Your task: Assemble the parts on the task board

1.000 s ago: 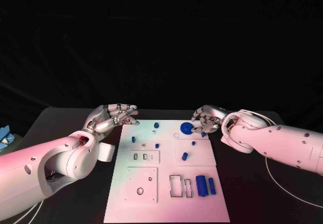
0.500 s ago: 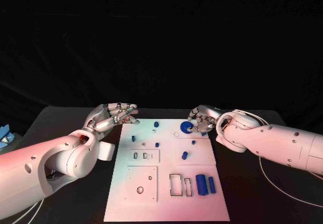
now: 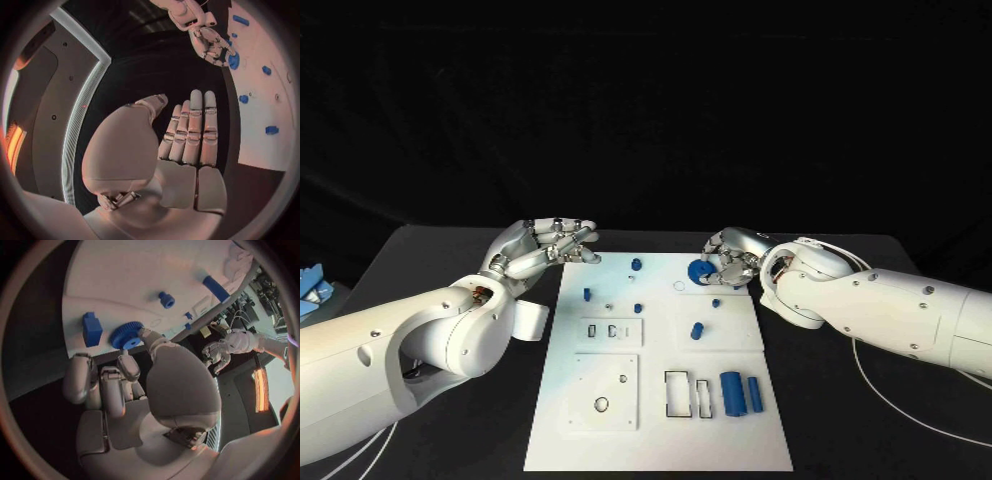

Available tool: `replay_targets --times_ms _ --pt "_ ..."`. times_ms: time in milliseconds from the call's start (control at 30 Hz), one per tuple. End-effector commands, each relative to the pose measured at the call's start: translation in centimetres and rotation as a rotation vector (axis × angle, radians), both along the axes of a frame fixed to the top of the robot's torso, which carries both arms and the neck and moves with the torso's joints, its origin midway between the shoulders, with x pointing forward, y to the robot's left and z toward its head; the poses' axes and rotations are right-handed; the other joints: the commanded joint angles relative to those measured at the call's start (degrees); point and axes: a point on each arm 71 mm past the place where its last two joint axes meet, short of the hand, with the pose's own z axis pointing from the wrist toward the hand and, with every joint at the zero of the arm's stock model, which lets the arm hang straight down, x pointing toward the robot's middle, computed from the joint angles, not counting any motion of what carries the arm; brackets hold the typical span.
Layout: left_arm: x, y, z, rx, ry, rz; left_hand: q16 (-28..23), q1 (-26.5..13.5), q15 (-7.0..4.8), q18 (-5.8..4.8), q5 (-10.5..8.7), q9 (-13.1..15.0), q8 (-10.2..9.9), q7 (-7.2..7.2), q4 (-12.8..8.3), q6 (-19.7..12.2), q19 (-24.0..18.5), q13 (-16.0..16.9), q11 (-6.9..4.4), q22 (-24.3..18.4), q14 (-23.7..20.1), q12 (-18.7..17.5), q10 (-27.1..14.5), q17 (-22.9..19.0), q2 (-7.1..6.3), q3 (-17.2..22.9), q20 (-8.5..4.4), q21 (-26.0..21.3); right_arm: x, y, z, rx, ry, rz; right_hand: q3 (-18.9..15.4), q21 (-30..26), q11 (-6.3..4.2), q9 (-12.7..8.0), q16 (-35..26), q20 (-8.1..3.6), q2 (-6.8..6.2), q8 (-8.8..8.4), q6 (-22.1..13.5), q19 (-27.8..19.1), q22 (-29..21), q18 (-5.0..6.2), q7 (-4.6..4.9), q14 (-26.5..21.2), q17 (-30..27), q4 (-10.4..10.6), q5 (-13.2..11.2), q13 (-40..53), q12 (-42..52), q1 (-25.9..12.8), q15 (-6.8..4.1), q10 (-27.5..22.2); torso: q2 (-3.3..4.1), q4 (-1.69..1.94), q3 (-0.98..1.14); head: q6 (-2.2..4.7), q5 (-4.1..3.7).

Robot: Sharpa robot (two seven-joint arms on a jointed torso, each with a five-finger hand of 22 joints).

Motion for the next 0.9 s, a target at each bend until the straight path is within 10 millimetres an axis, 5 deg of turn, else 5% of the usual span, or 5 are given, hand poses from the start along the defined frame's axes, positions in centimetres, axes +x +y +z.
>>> replay_targets --times_ms 33,400,667,900 --pt "0.0 -0.3 0.1 -0.011 -0.002 -0.021 0.2 -0.5 0.00 0.60 -0.26 -0.1 -0.4 0.13 -0.3 -0.2 0.2 0.0 0.16 0.1 -0.6 -0.2 -0.4 0.1 0.15 0.0 0.14 0.4 0.0 0.0 -0.2 -0.022 -0.001 0.002 0.1 0.3 0.00 0.1 0.4 0.09 -0.04 0.31 0.0 0.3 0.1 -0.79 -0.03 5.4 11.9 0.3 -0.3 0.3 0.4 0.7 0.20 0.7 -0.02 0.00 -0.01 -0.12 0.05" --pt "0.0 -0.2 0.1 -0.010 -0.001 -0.021 0.2 -0.5 0.01 0.60 -0.26 -0.1 -0.4 0.16 -0.3 -0.2 0.1 0.0 0.19 0.1 -0.6 -0.2 -0.4 0.1 0.16 0.0 0.14 0.4 0.1 0.2 -0.3 -0.032 -0.039 0.000 4.2 1.1 -0.20 -0.3 0.7 0.04 1.21 0.79 2.0 0.8 1.5 -1.00 -0.20 5.6 12.8 0.1 -3.3 3.2 3.2 2.3 0.11 2.4 0.01 -0.01 0.02 -0.30 0.11" --pt "0.0 -0.2 0.1 -0.010 0.000 -0.020 0.2 -0.5 0.01 0.60 -0.26 -0.1 -0.4 0.16 -0.3 -0.2 0.1 0.0 0.19 0.1 -0.6 -0.2 -0.4 0.1 0.16 0.0 0.14 0.4 -0.1 0.5 0.2 -0.006 -0.115 0.007 9.1 2.0 -2.03 0.6 0.9 -1.19 2.08 3.23 7.9 1.5 2.9 -1.21 -2.37 5.7 13.4 -1.0 -3.9 7.0 6.3 3.0 -1.40 6.0 -0.01 0.00 0.01 -0.28 0.14" --pt "0.0 -0.1 0.1 -0.009 0.000 -0.019 0.2 -0.5 0.01 0.60 -0.26 -0.1 -0.4 0.16 -0.3 -0.2 0.1 0.0 0.19 0.1 -0.6 -0.2 -0.4 0.1 0.16 0.0 0.14 0.4 -0.8 1.6 0.9 -0.006 -0.213 0.055 9.8 2.3 -2.28 0.8 1.0 -1.45 1.83 3.52 8.3 1.8 3.4 -1.32 -2.60 5.8 13.7 -1.4 -3.9 7.4 6.6 3.0 -1.64 6.4 -0.04 -0.08 0.05 -0.03 0.38"
